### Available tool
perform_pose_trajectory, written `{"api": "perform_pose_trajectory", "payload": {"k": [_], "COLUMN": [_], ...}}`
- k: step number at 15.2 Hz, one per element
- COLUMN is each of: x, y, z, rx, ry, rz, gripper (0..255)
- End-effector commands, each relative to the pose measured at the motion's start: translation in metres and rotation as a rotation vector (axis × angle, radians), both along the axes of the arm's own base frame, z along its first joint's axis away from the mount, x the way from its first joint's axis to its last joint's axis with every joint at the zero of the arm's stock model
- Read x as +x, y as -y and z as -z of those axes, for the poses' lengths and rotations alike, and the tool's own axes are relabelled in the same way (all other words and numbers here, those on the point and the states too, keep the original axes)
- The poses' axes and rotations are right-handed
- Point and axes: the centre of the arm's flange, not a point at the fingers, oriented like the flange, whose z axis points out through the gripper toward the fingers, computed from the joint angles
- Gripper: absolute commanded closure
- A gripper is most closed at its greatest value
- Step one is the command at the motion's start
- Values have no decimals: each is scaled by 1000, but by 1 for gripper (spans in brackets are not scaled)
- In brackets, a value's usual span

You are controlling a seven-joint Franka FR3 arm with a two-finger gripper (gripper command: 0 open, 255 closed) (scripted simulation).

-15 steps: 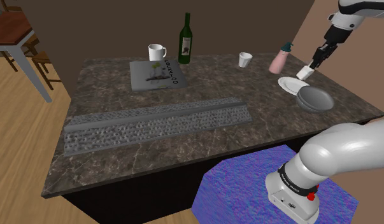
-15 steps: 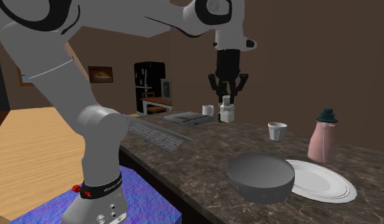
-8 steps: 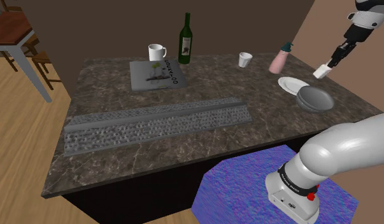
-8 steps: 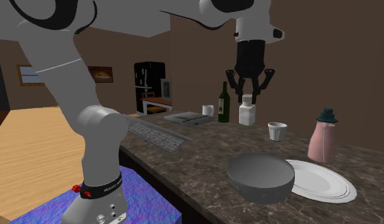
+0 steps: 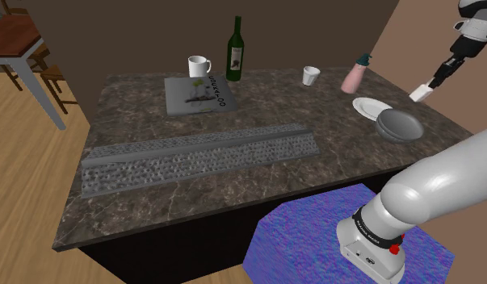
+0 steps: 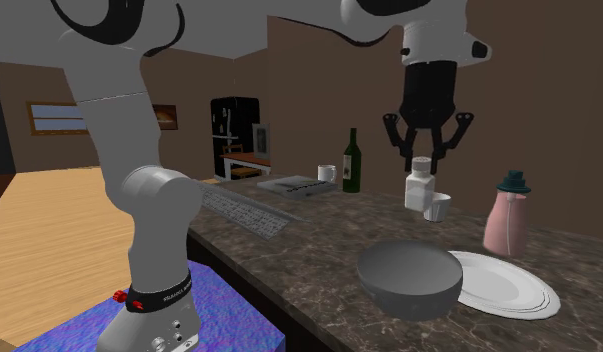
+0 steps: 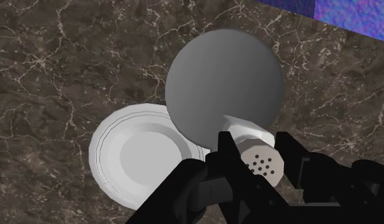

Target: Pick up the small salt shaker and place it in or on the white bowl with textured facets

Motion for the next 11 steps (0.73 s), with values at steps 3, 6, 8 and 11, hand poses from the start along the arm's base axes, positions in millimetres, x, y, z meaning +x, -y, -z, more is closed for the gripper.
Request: {"api": "perform_pose_trajectory", "payload": {"k": [3, 6, 8, 11], "x": [-1, -1, -1, -1], "y": [1, 1, 1, 1], "z": [20, 36, 47, 63], "rx": [0, 0, 0, 0], "ry": [0, 0, 0, 0], "rz": [0, 0, 0, 0], "gripper": [255, 255, 255, 255]}}
